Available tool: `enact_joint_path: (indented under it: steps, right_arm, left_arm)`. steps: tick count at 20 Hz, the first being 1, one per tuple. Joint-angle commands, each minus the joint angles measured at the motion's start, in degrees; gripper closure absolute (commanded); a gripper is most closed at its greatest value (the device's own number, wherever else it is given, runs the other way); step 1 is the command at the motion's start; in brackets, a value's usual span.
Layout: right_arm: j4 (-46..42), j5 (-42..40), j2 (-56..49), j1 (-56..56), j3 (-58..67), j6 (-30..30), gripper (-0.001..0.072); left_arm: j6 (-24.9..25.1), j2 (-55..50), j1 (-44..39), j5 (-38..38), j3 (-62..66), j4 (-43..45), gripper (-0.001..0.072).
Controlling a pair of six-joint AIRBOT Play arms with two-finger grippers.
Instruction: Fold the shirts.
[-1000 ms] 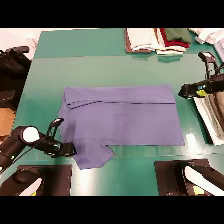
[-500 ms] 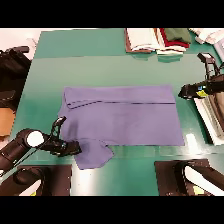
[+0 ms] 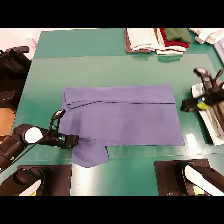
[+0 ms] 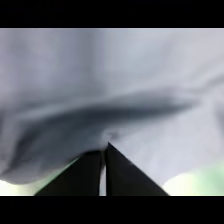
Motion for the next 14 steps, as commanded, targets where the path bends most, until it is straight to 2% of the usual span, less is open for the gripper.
enact_joint_path:
  steps: [1, 2, 3, 6, 9, 11, 13, 14]
  right_arm:
    - [-1.2, 2.8, 2.1, -8.2, -11.3, -0.6, 0.0269]
    - [0.2, 3.0, 2.2, -11.9, -14.3, -1.9, 0.0156]
    - [1.6, 3.6, 2.2, -15.3, -16.6, -2.7, 0.0137]
    - [4.5, 3.1, 2.2, -21.6, -22.5, -3.8, 0.0141]
    - [6.1, 1.6, 2.2, -21.1, -25.8, -4.1, 0.0144]
    - [8.5, 0.5, 2.2, -18.4, -26.3, -4.1, 0.0248]
    - [10.6, -0.8, 2.2, -15.2, -26.2, -4.1, 0.0289]
    - [10.7, -0.9, 2.3, -13.5, -26.1, -4.1, 0.0413]
  left_arm:
    - [3.6, 0.1, 0.0, -2.2, 4.2, 0.1, 0.0680]
    - [3.9, 0.1, 0.0, -2.1, 4.7, 0.1, 0.0680]
    - [4.0, 0.1, 0.0, -2.1, 4.8, 0.1, 0.0680]
    - [4.9, 0.1, 0.0, -2.2, 4.8, 0.1, 0.0680]
    - [4.9, 0.1, 0.0, -2.1, 4.8, 0.1, 0.0680]
    - [4.9, 0.1, 0.0, -2.1, 4.8, 0.2, 0.0680]
    - [5.5, 0.1, 0.0, -2.2, 4.8, 0.2, 0.0679]
    - [6.7, 0.1, 0.0, -2.3, 4.8, 0.2, 0.0679]
